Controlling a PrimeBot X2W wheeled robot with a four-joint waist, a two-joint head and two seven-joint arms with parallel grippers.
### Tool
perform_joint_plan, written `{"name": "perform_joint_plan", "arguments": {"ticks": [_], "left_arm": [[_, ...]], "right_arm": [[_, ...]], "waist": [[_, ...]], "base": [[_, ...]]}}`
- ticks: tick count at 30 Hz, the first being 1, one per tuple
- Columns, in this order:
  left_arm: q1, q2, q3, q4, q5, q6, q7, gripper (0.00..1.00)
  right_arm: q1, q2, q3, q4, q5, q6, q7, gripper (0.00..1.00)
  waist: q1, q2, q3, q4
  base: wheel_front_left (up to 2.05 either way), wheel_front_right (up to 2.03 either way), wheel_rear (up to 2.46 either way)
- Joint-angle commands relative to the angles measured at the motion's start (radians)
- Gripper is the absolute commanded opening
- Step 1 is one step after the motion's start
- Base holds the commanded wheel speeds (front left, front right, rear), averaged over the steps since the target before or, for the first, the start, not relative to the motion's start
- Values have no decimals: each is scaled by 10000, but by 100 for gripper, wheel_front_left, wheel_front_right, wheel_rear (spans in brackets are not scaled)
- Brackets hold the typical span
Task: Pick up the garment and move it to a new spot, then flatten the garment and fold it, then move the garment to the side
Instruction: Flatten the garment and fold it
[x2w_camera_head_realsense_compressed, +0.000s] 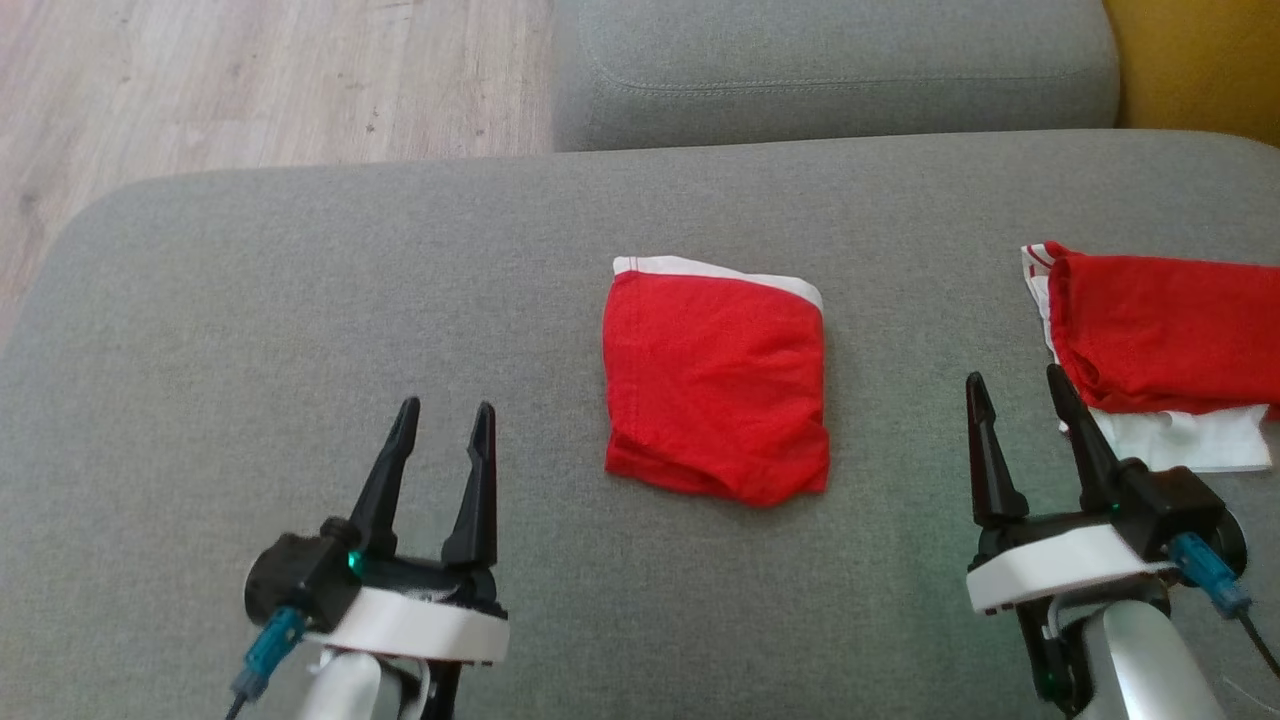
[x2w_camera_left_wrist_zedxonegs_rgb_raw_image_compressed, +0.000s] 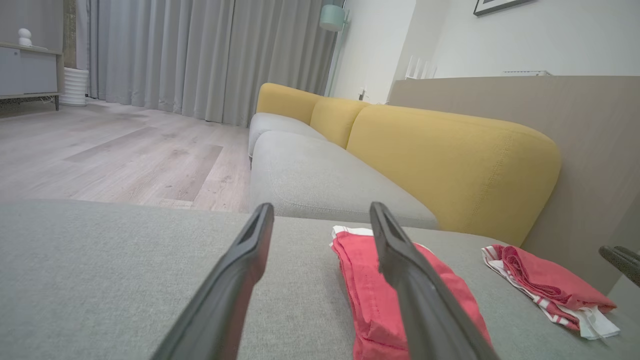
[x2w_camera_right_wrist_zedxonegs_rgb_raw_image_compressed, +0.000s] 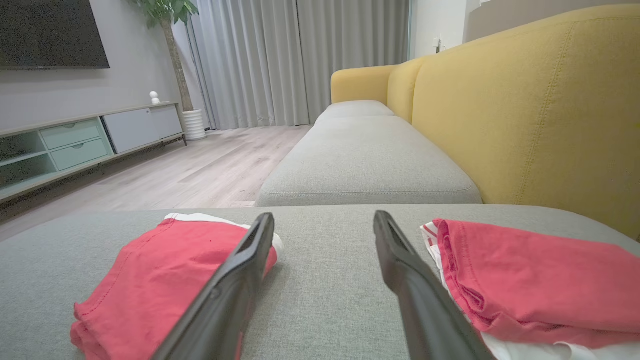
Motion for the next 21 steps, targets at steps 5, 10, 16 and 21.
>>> {"name": "perform_joint_plan", "arguments": {"ticks": [5, 10, 16, 21], "left_arm": [[-222, 2, 434, -368, -47, 15, -51, 100], [-461, -8, 219, -413, -58, 15, -51, 100], [-739, -16, -68, -372, -174, 15, -51, 100], [-993, -19, -235, -303, -268, 15, -51, 100]], "right_arm": [[-256, 48, 347, -499, 171, -7, -108, 100], [-597, 49, 518, -474, 66, -7, -108, 5], [-1427, 50, 1044, 49, -156, -7, -108, 0], [-2401, 50, 1216, 1494, -411, -7, -108, 0]], "waist": [[-1, 0, 91, 77], [-1, 0, 424, 401], [-1, 0, 1093, 1059], [-1, 0, 1676, 1597]], "base": [[0, 0, 0], [0, 0, 0], [0, 0, 0], [0, 0, 0]]}}
